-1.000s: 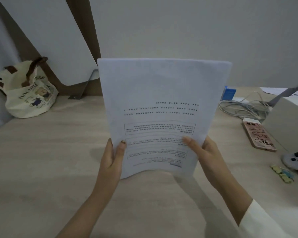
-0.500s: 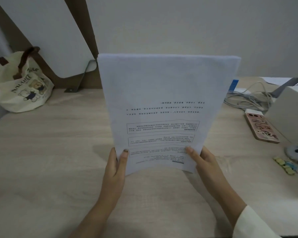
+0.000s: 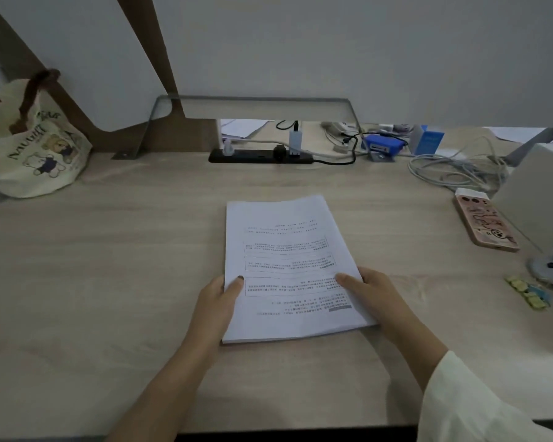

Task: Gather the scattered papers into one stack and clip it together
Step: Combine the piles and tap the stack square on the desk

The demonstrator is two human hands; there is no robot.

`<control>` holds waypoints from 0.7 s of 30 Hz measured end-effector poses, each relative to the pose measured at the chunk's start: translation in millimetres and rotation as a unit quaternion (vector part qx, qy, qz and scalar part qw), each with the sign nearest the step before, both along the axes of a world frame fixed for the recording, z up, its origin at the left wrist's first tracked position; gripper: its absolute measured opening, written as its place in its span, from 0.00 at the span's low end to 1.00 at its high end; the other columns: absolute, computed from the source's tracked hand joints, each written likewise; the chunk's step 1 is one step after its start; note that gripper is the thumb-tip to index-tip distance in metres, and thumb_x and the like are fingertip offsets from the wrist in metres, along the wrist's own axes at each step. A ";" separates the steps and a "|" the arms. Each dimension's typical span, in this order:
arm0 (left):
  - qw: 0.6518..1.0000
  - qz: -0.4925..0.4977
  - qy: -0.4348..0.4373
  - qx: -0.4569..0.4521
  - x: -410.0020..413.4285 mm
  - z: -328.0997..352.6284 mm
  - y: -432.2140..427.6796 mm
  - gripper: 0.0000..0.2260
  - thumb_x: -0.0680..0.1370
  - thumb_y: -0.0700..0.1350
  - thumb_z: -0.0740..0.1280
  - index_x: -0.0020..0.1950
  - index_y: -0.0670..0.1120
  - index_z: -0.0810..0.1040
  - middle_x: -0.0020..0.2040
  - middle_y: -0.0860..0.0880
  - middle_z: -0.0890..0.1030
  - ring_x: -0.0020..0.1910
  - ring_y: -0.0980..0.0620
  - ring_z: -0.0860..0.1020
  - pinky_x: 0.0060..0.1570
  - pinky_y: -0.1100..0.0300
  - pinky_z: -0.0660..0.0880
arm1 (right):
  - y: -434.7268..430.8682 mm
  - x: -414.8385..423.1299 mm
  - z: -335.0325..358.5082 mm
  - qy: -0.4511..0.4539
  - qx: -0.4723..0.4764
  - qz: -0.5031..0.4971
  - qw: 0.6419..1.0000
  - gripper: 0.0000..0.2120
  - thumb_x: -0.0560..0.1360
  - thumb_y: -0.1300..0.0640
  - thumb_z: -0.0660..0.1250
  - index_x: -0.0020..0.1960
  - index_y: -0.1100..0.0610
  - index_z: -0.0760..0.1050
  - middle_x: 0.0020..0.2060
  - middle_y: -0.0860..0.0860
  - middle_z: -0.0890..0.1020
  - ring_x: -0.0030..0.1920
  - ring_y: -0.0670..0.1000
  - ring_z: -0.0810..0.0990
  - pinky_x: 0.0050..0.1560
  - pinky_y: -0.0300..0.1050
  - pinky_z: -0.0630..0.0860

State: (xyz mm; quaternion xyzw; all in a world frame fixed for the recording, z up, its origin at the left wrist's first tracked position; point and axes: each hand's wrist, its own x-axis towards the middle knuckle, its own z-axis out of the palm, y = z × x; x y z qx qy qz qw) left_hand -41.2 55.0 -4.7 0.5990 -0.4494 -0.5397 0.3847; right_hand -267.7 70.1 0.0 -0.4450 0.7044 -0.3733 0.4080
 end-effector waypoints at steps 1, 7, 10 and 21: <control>1.000 -0.007 -0.015 0.008 0.6 -0.4 -2.0 0.10 0.80 0.46 0.60 0.57 0.46 0.78 0.53 0.48 0.83 0.51 0.49 0.81 0.53 0.52 0.77 | -1.0 -0.2 0.0 0.007 0.009 0.006 1.000 0.10 0.76 0.57 0.63 0.51 0.60 0.79 0.48 0.56 0.84 0.45 0.54 0.82 0.45 0.45 0.77; 0.996 -0.019 -0.080 0.021 1.5 -0.7 -7.9 0.10 0.79 0.45 0.60 0.54 0.44 0.79 0.51 0.46 0.83 0.49 0.46 0.81 0.54 0.49 0.77 | -3.4 -2.6 1.8 0.021 0.049 0.010 0.999 0.13 0.76 0.55 0.64 0.54 0.63 0.79 0.47 0.55 0.82 0.42 0.53 0.80 0.37 0.38 0.74; 0.996 -0.013 -0.086 0.017 1.2 -1.1 -6.3 0.10 0.79 0.45 0.60 0.55 0.45 0.79 0.50 0.48 0.82 0.49 0.47 0.81 0.53 0.50 0.77 | 0.9 -5.2 4.6 0.021 0.060 -0.003 0.998 0.14 0.75 0.53 0.66 0.51 0.64 0.79 0.46 0.58 0.83 0.39 0.53 0.80 0.37 0.41 0.74; 0.999 0.009 -0.039 0.034 0.1 2.3 -3.9 0.10 0.79 0.44 0.61 0.58 0.43 0.78 0.49 0.49 0.81 0.45 0.51 0.79 0.41 0.62 0.74 | 63.0 33.4 -1.1 -0.529 0.042 -0.093 0.842 0.08 0.75 0.60 0.63 0.53 0.61 0.76 0.40 0.58 0.86 0.40 0.53 0.86 0.38 0.47 0.83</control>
